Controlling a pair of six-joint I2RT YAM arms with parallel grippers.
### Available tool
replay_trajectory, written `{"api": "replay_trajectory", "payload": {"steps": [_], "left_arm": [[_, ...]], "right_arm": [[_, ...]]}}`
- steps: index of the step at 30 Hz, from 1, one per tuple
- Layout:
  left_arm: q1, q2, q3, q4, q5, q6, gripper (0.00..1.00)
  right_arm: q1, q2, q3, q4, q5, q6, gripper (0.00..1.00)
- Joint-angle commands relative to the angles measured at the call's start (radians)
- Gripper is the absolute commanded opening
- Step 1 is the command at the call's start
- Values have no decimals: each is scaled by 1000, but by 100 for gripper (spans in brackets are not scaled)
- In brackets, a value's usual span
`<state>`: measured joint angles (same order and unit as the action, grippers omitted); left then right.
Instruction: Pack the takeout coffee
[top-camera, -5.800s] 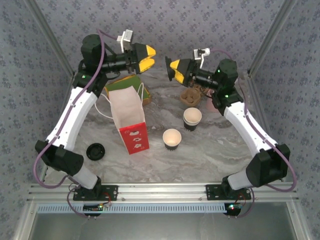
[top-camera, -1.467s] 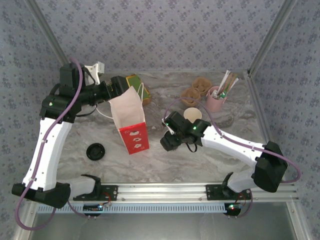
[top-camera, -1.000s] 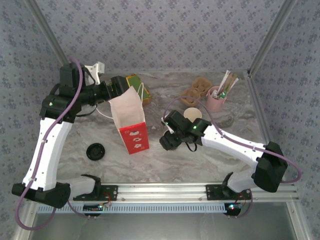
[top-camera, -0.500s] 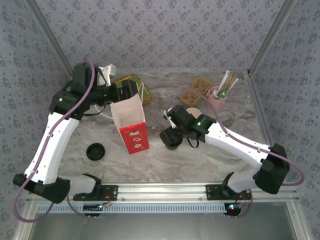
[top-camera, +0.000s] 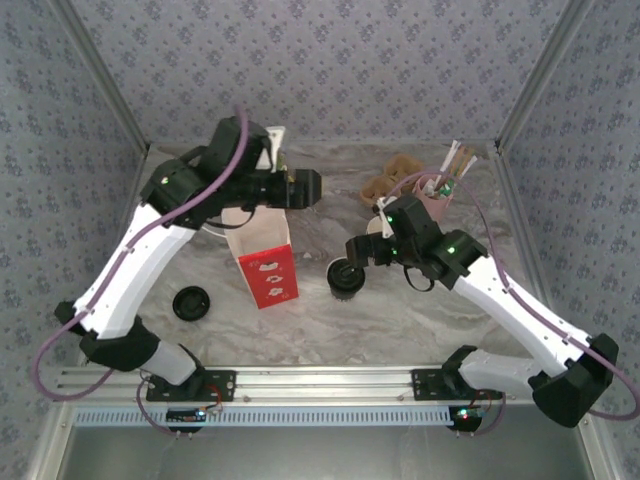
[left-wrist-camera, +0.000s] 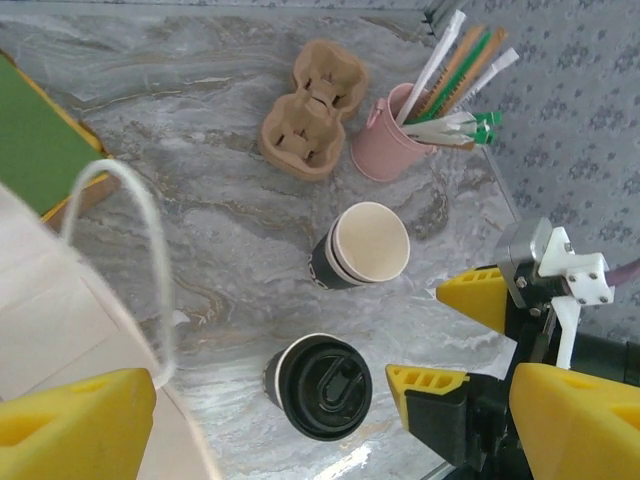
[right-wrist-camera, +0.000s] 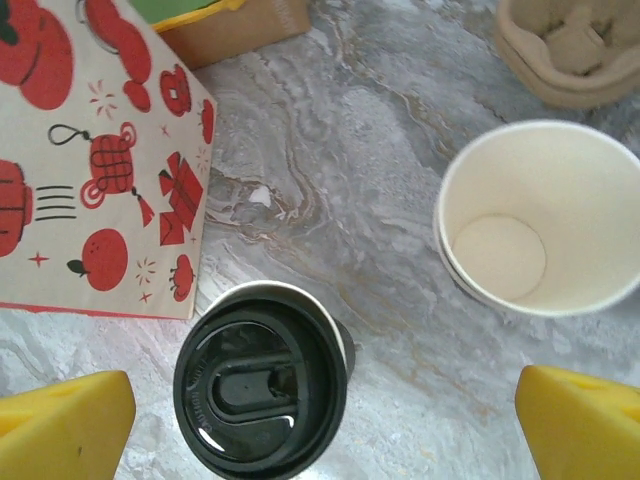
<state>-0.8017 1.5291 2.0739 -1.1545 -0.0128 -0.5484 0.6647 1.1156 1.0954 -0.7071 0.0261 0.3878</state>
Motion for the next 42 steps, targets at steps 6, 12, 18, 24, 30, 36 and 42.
{"api": "replay_trajectory", "payload": {"steps": [6, 12, 18, 24, 30, 36, 42], "left_arm": [[-150, 255, 194, -217, -125, -10, 85], [-175, 356, 174, -231, -90, -50, 77], [-195, 356, 52, -154, -52, -44, 70], [-195, 347, -65, -126, -57, -17, 66], [-185, 316, -204, -62, -49, -2, 65], [-151, 259, -303, 18, 12, -4, 65], [-146, 243, -342, 32, 24, -2, 62]], "right_arm": [[-127, -125, -111, -95, -69, 159, 100], [-218, -240, -217, -80, -195, 215, 94], [-225, -288, -298, -32, -317, 304, 63], [-169, -286, -349, 38, -337, 374, 43], [-98, -242, -378, 114, -335, 426, 30], [-48, -186, -367, 166, -330, 428, 24], [-32, -143, -367, 196, -335, 424, 24]]}}
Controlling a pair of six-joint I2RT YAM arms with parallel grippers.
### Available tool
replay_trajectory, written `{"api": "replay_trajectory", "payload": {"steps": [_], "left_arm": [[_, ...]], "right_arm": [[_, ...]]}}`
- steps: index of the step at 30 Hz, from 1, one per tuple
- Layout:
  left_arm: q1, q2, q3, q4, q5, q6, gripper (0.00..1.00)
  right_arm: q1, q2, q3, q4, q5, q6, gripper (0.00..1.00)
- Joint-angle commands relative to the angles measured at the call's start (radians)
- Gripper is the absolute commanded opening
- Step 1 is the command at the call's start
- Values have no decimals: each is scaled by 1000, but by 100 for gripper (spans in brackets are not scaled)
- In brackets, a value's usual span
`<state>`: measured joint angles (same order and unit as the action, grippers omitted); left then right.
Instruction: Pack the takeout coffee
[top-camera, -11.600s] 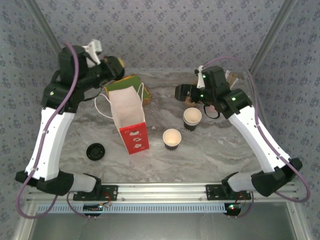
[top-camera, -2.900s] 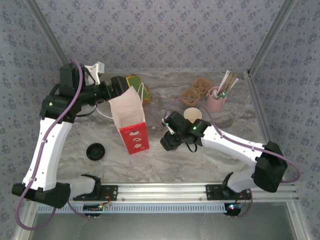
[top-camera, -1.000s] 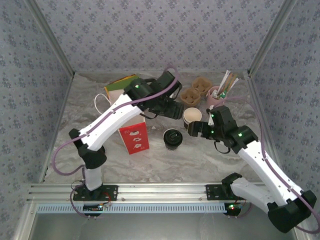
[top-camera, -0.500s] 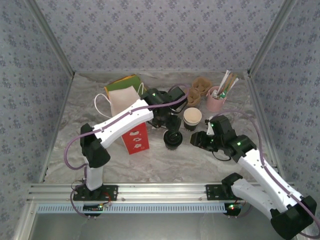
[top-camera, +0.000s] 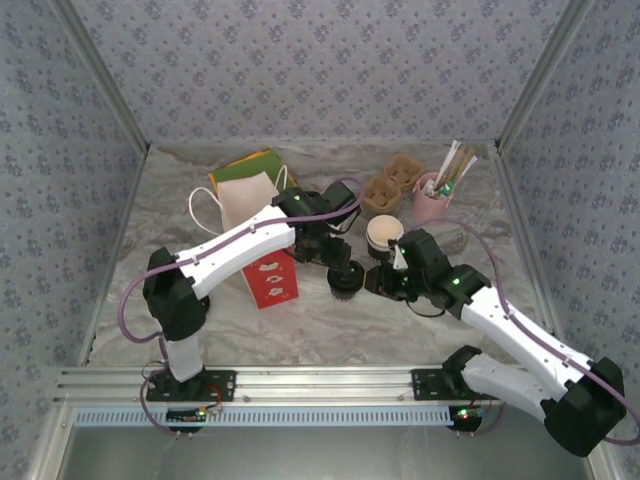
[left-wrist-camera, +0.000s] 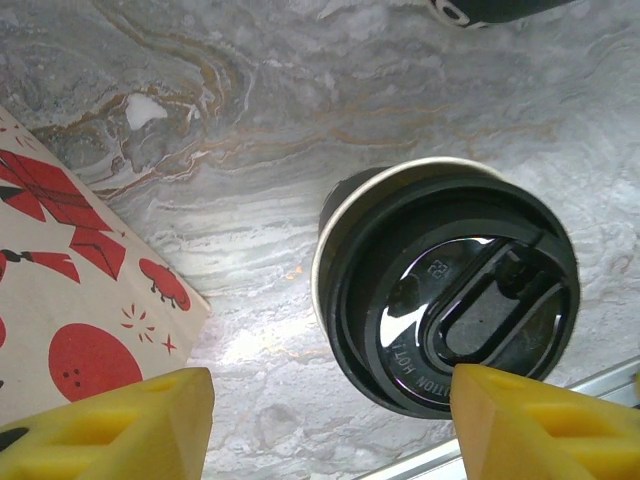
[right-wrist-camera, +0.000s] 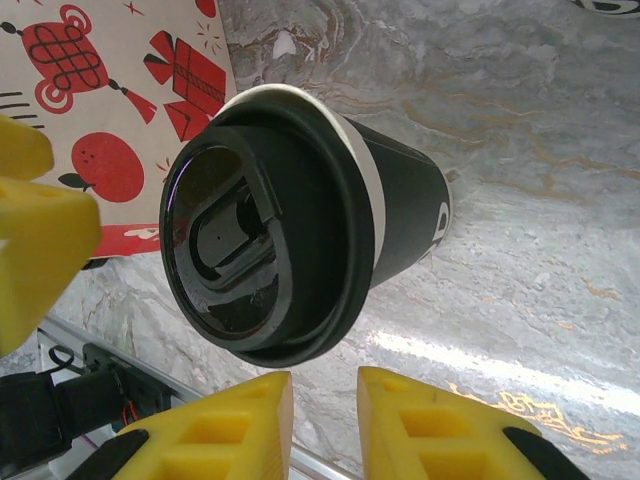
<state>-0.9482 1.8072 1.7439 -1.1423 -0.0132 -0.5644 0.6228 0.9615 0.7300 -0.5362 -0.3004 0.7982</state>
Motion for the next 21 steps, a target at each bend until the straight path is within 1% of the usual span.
{"api": "replay_trajectory", "payload": {"steps": [1, 18, 21], "left_arm": [[0, -35, -14, 20, 24, 12, 62], [0, -29, -20, 16, 35, 22, 61], [0, -26, -20, 14, 40, 24, 63]], "right_arm": [[11, 20, 1, 28, -8, 12, 24], [29, 85, 5, 74, -8, 0, 23], [30, 92, 9, 73, -5, -4, 23]]}}
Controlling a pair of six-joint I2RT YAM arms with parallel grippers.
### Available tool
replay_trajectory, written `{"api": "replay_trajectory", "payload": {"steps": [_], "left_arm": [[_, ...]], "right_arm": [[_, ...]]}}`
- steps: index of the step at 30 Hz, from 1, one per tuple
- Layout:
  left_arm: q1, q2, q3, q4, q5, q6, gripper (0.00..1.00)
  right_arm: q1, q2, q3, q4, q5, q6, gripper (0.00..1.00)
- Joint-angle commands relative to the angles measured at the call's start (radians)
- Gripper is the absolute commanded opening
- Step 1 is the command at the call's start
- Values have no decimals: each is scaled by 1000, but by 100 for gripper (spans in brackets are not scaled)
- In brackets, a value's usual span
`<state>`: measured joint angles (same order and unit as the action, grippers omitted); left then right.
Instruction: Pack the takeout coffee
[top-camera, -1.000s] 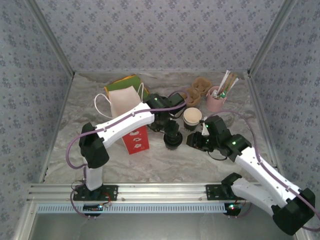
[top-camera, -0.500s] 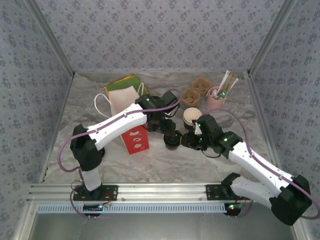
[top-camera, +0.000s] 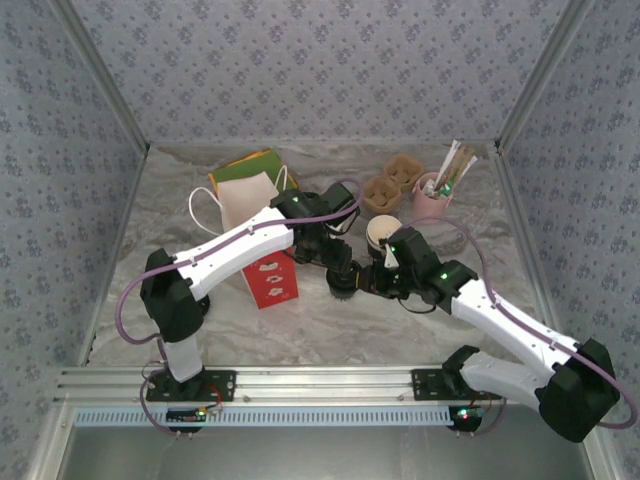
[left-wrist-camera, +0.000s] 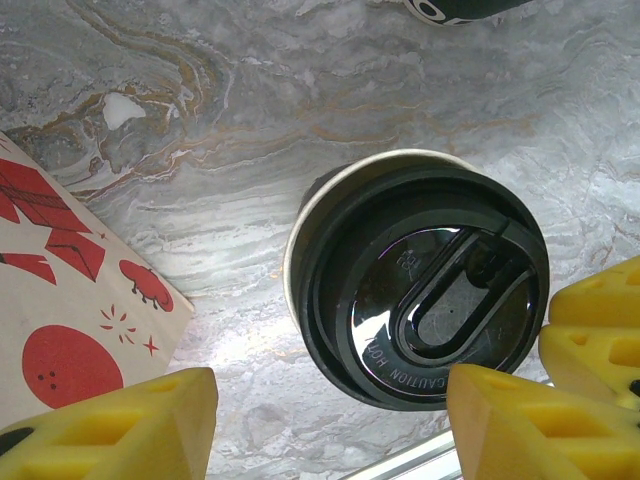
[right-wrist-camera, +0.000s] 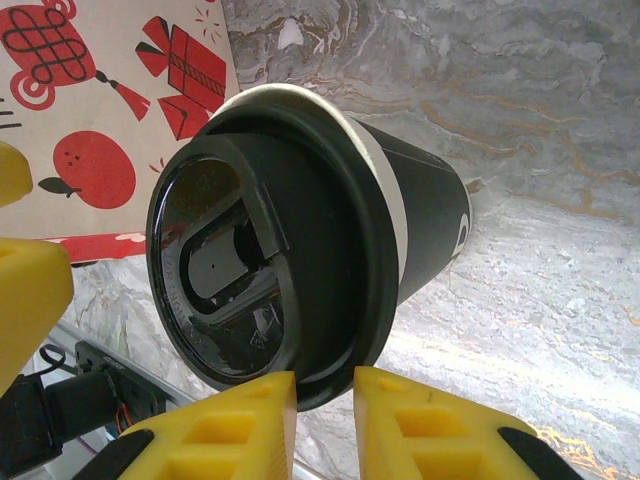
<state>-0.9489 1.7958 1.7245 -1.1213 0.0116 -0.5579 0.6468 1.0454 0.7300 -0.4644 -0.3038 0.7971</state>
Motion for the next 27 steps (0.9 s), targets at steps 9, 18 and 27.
{"api": "replay_trajectory", "payload": {"steps": [9, 18, 27], "left_arm": [[2, -3, -5, 6, 47, 21, 62], [22, 7, -32, 43, 97, 9, 54], [24, 23, -43, 42, 100, 16, 53]], "right_arm": [[4, 11, 17, -3, 7, -7, 23], [3, 13, 17, -1, 11, -10, 23], [-1, 22, 22, 4, 15, -16, 24]]}}
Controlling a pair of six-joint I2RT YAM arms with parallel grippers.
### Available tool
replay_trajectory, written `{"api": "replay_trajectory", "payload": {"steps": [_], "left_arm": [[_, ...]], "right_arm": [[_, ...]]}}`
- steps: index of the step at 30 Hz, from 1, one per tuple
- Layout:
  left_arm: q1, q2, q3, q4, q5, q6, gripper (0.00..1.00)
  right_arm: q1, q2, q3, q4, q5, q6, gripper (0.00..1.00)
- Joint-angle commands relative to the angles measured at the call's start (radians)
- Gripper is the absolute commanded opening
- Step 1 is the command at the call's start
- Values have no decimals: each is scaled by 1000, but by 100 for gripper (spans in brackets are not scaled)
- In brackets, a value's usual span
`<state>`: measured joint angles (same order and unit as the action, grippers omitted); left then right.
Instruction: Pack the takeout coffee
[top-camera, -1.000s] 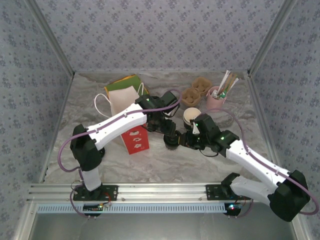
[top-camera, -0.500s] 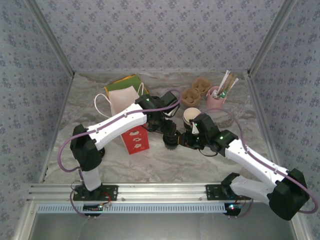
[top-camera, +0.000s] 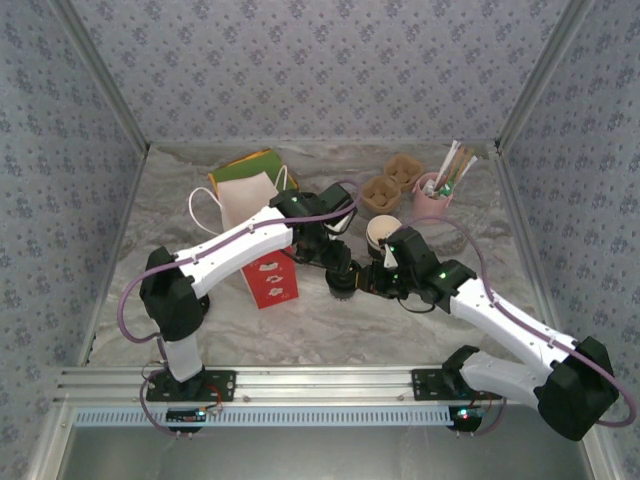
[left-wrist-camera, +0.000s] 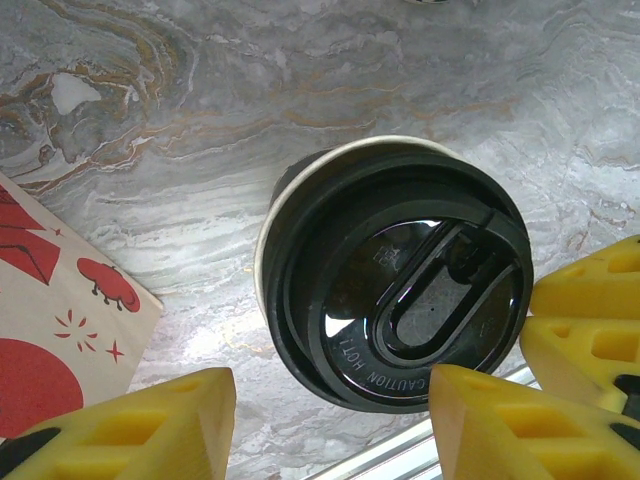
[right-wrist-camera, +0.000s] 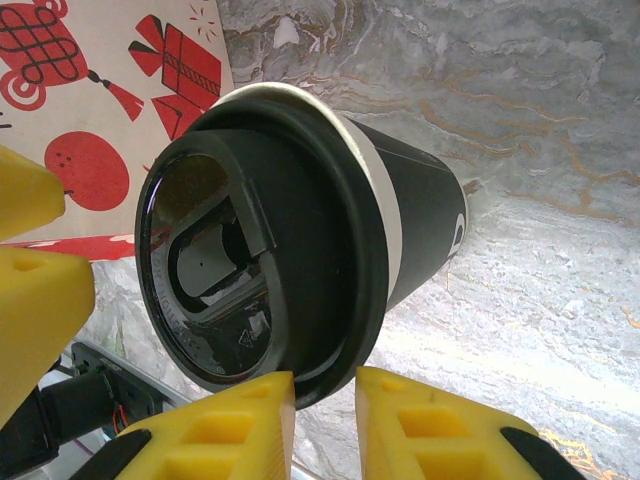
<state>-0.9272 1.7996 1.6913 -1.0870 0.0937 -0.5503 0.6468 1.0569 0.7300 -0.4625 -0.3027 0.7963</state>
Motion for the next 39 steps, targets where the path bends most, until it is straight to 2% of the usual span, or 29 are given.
{"api": "replay_trajectory", "payload": {"steps": [1, 34, 39], "left_arm": [[2, 23, -12, 7, 20, 10, 53], [5, 60, -112, 22, -16, 23, 51], [7, 53, -104, 8, -34, 25, 51]], "right_arm": [[-1, 12, 22, 5, 11, -16, 23], [-7, 20, 12, 3, 16, -21, 24], [-44, -5, 33, -30, 9, -35, 24]]}}
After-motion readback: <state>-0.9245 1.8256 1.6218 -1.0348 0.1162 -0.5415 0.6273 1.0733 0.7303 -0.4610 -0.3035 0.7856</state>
